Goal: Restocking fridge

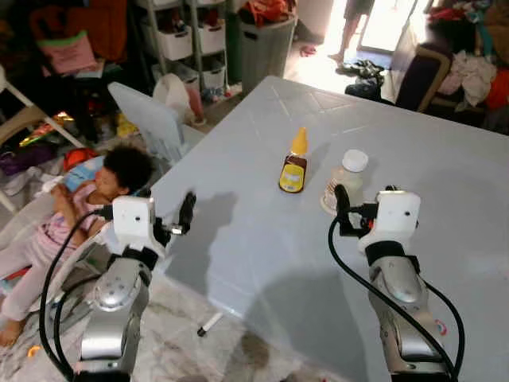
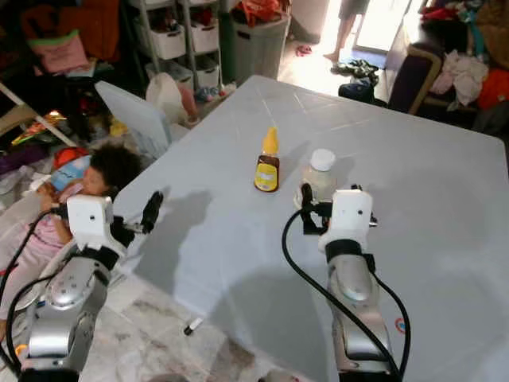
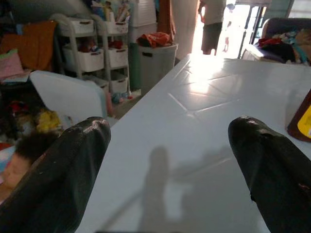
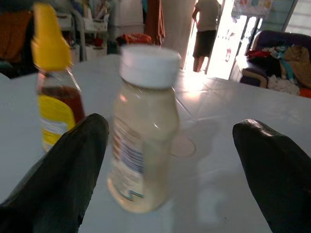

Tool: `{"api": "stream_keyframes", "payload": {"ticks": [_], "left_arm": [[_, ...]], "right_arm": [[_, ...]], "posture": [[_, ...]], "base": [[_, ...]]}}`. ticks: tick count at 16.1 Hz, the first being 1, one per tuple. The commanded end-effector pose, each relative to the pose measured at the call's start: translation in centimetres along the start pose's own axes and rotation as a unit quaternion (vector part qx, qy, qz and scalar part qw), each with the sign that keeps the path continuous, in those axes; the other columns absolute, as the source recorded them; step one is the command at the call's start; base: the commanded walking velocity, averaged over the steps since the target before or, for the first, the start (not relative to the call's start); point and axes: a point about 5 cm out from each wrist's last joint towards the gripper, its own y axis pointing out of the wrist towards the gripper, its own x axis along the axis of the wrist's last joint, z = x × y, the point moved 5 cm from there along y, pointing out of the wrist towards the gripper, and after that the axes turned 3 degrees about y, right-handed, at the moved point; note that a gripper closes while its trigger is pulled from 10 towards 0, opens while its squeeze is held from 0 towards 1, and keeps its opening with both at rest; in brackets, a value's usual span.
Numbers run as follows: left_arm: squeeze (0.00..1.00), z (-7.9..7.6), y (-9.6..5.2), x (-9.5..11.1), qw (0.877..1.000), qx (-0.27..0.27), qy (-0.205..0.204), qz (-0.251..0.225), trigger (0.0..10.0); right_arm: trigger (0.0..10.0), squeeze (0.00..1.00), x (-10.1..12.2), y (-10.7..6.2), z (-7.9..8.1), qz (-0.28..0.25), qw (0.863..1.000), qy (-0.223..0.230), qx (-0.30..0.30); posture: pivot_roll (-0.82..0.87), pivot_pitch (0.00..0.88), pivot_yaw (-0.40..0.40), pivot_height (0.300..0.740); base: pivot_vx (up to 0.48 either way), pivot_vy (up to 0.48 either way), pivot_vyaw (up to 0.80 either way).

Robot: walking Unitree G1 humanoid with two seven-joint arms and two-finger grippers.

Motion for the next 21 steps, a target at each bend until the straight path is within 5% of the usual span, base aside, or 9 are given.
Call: {"api": "stream_keyframes", "payload": {"ticks": [1,5,6,7,9,11,21], "left_arm": [[0.0,-0.3,0.0,-0.2,1.0,0.0,-0.003,0.004,10.0],[0.0,-0.4,0.1,-0.2,1.0,-0.003,-0.003,0.003,10.0],[0.0,-0.4,0.1,-0.1,1.0,-0.003,-0.002,0.003,10.0],[0.0,-0.4,0.2,0.0,1.0,-0.004,-0.002,0.002,10.0],[0.0,-0.2,0.2,0.3,1.0,-0.002,0.001,0.0,10.0],[0.0,0.1,0.2,0.9,1.0,-0.001,0.009,-0.004,10.0],[0.0,0.7,-0.7,0.9,1.0,0.0,0.027,0.008,10.0]], "right_arm": [[10.0,0.0,-0.1,0.0,-0.4,0.002,1.0,-0.002,-0.002],[10.0,0.0,-0.1,0.0,-0.2,0.003,1.0,-0.003,0.006],[10.0,0.2,0.0,0.2,-0.2,0.001,1.0,0.0,0.008],[10.0,1.0,0.2,0.3,-0.1,-0.002,1.0,0.004,0.012],[10.0,1.0,0.9,0.8,0.0,-0.013,1.0,-0.002,0.007],[10.0,0.0,1.3,1.3,-0.2,-0.021,1.0,-0.007,0.004],[10.0,0.0,1.0,4.5,0.7,-0.017,0.999,-0.024,0.039]], "posture": [[-0.01,0.0,-0.028,0.74],[-0.02,0.0,-0.024,0.74],[-0.02,0.0,-0.019,0.74],[-0.03,0.0,-0.014,0.74],[-0.03,0.0,-0.003,0.74],[-0.02,0.0,0.011,0.74],[0.05,0.012,0.004,0.74]], "base": [[0.0,0.0,0.0],[0.0,0.0,0.0],[0.0,0.0,0.0],[0.0,0.0,0.0],[0.0,0.0,0.0],[0.0,0.0,0.0],[0.0,0.0,0.0]]}}
